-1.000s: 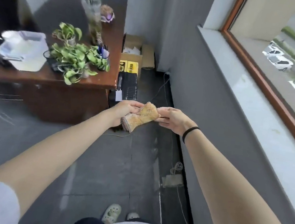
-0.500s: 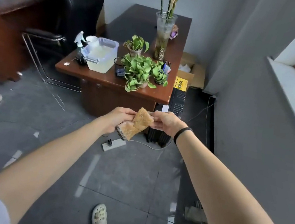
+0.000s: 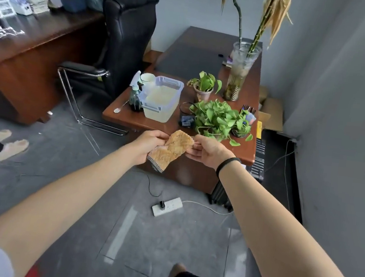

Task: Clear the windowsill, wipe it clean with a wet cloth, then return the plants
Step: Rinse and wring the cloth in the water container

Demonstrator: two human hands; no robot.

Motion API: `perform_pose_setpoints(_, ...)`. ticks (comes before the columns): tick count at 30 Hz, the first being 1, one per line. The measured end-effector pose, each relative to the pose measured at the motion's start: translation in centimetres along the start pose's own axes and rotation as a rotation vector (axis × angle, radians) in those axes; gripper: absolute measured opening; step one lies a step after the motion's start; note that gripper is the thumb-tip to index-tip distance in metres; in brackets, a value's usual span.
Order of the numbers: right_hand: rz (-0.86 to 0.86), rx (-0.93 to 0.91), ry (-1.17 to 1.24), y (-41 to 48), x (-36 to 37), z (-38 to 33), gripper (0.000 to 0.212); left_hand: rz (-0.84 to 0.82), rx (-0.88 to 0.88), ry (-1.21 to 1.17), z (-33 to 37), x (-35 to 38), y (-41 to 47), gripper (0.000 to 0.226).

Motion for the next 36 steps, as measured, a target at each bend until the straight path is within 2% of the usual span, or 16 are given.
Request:
perform_pose_setpoints(4,-0.017,-0.021,0.086,4.5,1.6,-2.5,0.016,-0.014,-0.015,-0.005,1.2,-2.5,4.2,0.021)
perform_pose_setpoints(10,0.008,-0.049,0.203,13.4,2.8,-8.6,0.017,-0.075,-0.031,-0.15,4.8,-5.1,11.7,0.021)
perform_pose_setpoints(17,0.058,-0.021,0.249,22.6,3.6,-14.1,0.025,-0.043,-0.075,-0.103,8.3,-10.7,20.5,0.023)
perform_pose_setpoints(21,0.067,0.01,0.293,25.8,3.9,-15.2,0.023,-0.101,-0.138,-0.065,8.6,-12.5,24.4,0.022)
perform_pose_setpoints(26,0.092,0.008,0.351,29.9,3.1,-17.3,0.022,-0.261,-0.174,0.138,11.4,-13.8,29.4,0.013)
perform_pose_setpoints(31,0.162,-0.031,0.465,33.5,3.0,-19.2,0.029,-0.414,-0.181,0.325,14.3,-14.4,34.1,0.027)
perform_pose_setpoints(36,0.227,-0.021,0.506,36.4,3.3,-19.6,0.026,-0.526,-0.219,0.542,14.8,-16.2,38.2,0.012)
Point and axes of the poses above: each hand's wrist, its own y-axis towards the middle knuckle, its own x-axis out of the palm, z = x × y, the point moved 10 cm from there along y, towards the middle knuckle, and after that the axes turned 9 degrees about -z, right-handed, at the moved point
